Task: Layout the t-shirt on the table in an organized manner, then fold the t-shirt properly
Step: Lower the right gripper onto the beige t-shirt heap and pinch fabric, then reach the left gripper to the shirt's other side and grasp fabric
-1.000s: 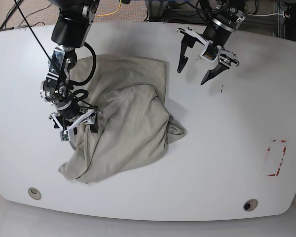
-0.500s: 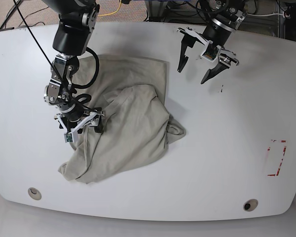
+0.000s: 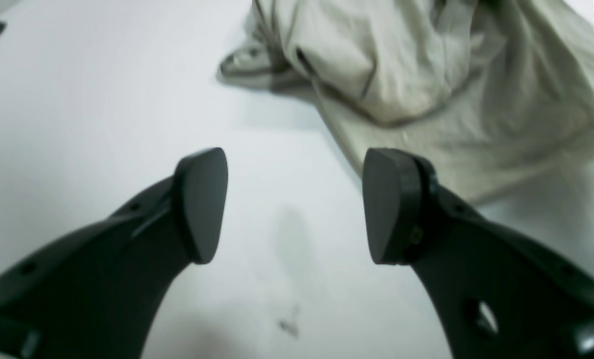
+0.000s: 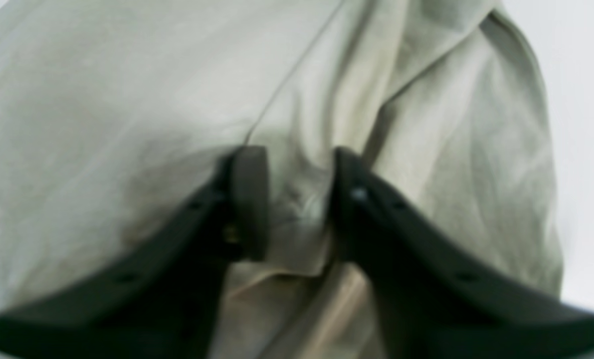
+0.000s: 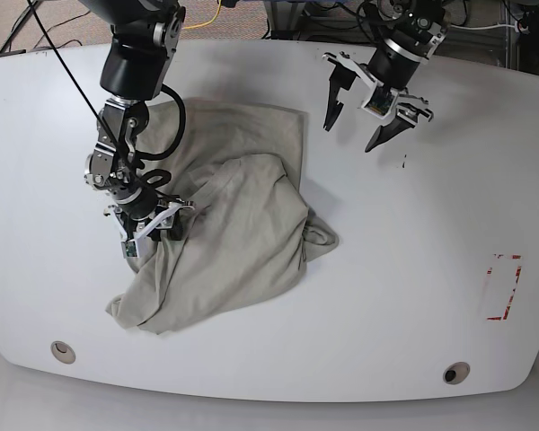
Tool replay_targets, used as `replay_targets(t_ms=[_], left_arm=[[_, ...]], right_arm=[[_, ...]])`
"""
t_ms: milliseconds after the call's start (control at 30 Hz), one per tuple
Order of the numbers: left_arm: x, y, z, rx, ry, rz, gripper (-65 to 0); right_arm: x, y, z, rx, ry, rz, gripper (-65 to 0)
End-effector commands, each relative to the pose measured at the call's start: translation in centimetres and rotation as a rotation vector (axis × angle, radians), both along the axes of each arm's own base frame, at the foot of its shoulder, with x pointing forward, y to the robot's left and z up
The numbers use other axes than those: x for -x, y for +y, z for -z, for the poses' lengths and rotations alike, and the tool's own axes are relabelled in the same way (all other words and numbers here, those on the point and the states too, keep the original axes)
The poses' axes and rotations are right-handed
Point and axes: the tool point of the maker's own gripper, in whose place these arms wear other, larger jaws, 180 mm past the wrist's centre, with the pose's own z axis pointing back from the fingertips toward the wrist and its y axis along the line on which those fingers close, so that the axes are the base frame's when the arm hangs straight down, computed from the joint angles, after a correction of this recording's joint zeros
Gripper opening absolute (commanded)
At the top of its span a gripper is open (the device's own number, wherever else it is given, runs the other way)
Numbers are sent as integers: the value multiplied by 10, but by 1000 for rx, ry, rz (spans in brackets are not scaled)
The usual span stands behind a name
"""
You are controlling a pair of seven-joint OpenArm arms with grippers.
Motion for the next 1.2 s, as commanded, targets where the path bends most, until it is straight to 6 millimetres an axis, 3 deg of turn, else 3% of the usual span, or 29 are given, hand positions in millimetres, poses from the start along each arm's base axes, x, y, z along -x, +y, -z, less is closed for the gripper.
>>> replay_targets(t_ms=[0, 100, 433, 767, 867, 1000, 1167], left_arm=[[-1, -1, -11, 22, -37, 0, -247], [-2, -2, -11, 23, -39, 1, -247], [-6, -1, -7, 3, -13, -3, -246], [-8, -5, 15, -62, 118, 7, -243], [-4, -8, 25, -84, 176, 15, -243], [-6, -20, 22, -32, 192, 32, -242], [-8, -33, 26, 53, 254, 51, -242]], right_arm=[[-14, -2, -19, -6, -64, 1, -602], [-14, -2, -19, -6, -63, 1, -644], [-10, -5, -39, 36, -85, -12, -650], [-8, -1, -90, 105, -191, -24, -650], [-9, -1, -114, 134, -253, -25, -650], [-10, 15, -131, 161, -295, -80, -650], [-10, 17, -154, 194, -352, -86, -650]])
